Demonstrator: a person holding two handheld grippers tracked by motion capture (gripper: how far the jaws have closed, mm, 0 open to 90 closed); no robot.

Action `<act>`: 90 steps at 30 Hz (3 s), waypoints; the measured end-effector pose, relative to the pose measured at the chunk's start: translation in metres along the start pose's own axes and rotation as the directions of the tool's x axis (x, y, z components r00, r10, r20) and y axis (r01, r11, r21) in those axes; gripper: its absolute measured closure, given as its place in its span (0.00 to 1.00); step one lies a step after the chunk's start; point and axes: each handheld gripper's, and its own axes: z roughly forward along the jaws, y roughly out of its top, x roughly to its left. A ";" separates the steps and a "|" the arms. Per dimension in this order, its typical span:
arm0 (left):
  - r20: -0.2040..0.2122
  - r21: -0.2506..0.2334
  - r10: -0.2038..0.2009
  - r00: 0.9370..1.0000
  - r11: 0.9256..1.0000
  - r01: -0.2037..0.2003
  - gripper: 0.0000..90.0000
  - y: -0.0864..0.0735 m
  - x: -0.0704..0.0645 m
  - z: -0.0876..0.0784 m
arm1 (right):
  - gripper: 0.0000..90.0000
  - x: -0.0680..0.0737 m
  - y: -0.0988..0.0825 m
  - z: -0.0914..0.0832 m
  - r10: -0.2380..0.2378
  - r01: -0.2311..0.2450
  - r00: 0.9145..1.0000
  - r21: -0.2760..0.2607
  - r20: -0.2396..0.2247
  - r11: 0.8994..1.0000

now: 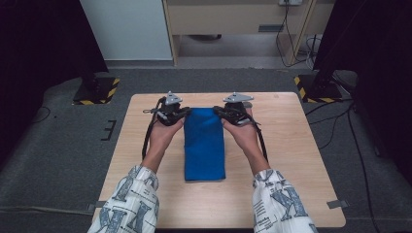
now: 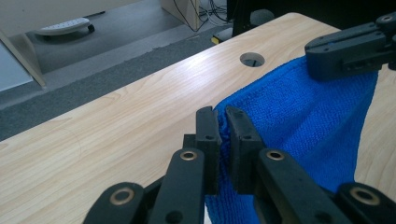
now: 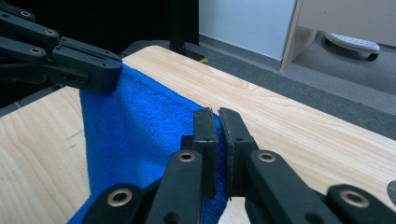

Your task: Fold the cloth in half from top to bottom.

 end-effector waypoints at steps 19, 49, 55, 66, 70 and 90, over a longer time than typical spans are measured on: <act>0.028 0.005 0.033 0.999 0.999 -0.034 0.93 -0.024 -0.019 -0.013 | 0.96 0.011 -0.025 -0.017 -0.006 0.006 0.999 0.012 -0.038 1.000; 0.089 -0.002 -0.001 0.996 1.000 0.001 0.92 -0.070 -0.040 -0.033 | 0.95 0.034 -0.060 -0.038 -0.045 0.054 0.991 0.061 -0.129 0.997; 0.099 -0.008 -0.010 0.995 1.000 0.010 0.91 -0.080 -0.043 -0.038 | 0.95 0.039 -0.067 -0.041 -0.052 0.061 0.989 0.063 -0.139 0.996; 0.116 -0.012 -0.025 0.993 1.000 0.026 0.91 -0.102 -0.052 -0.042 | 0.95 0.050 -0.091 -0.041 -0.055 0.071 0.985 0.089 -0.165 0.994; 0.126 -0.012 -0.042 0.991 0.999 0.044 0.90 -0.111 -0.054 -0.040 | 0.95 0.051 -0.099 -0.041 -0.063 0.081 0.983 0.102 -0.170 0.991; 0.143 -0.074 -0.120 0.982 0.989 0.132 0.35 -0.120 -0.052 -0.049 | 0.96 0.051 -0.109 -0.043 -0.043 0.064 0.981 0.107 -0.187 0.992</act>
